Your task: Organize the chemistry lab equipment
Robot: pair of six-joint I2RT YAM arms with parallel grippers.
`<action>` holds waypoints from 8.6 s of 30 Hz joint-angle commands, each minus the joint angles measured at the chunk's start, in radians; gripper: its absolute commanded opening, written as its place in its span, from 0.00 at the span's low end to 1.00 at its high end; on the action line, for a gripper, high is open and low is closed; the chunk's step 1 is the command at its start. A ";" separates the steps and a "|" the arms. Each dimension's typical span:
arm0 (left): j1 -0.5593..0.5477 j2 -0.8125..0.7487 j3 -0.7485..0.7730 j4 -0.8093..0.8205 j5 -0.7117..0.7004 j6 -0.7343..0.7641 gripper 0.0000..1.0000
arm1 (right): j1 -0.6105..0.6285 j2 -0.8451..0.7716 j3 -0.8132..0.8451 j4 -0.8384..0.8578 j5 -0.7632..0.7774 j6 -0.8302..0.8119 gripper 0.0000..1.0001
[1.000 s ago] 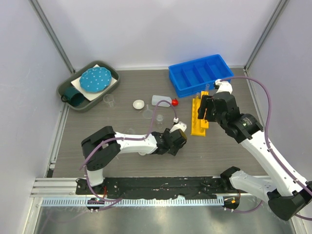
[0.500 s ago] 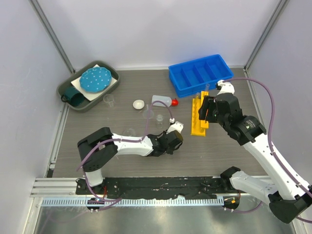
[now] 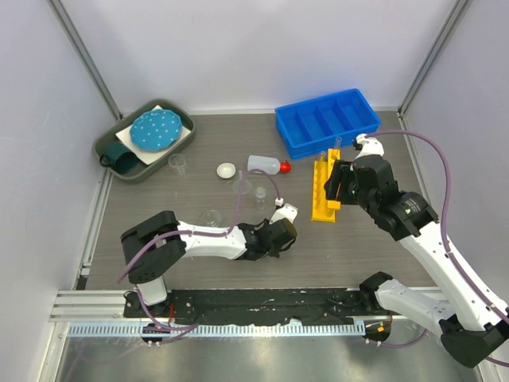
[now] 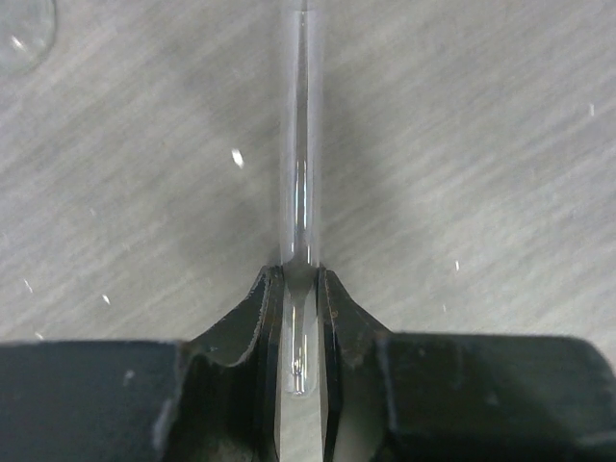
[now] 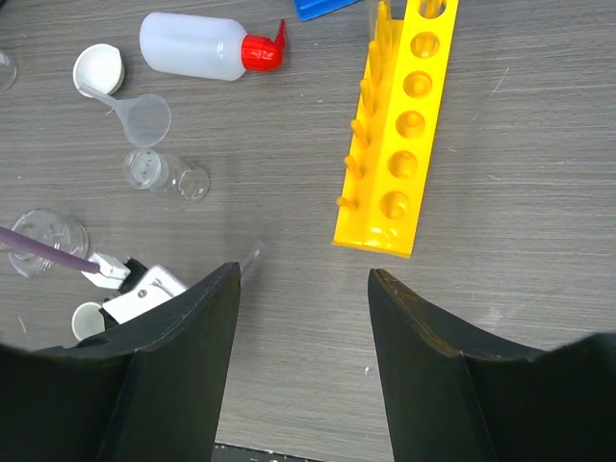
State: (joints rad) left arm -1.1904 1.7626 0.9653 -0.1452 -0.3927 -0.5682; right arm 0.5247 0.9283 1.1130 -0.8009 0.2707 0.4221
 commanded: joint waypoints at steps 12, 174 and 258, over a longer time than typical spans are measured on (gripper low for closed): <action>-0.038 -0.359 -0.017 -0.108 0.572 0.149 0.00 | 0.008 -0.221 -0.018 -0.127 -0.321 -0.025 0.61; 0.261 -0.755 -0.151 -0.353 0.100 -0.082 0.98 | -0.284 0.695 0.360 0.141 0.039 -0.108 0.01; 0.442 -0.538 -0.080 -0.458 -0.132 -0.137 0.88 | 0.302 0.214 0.151 0.097 0.167 -0.045 0.63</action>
State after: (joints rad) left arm -0.7795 1.2217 0.8684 -0.6559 -0.5602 -0.6964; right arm 0.8192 1.1519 1.2785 -0.7628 0.4324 0.3706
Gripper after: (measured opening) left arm 0.874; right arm 0.633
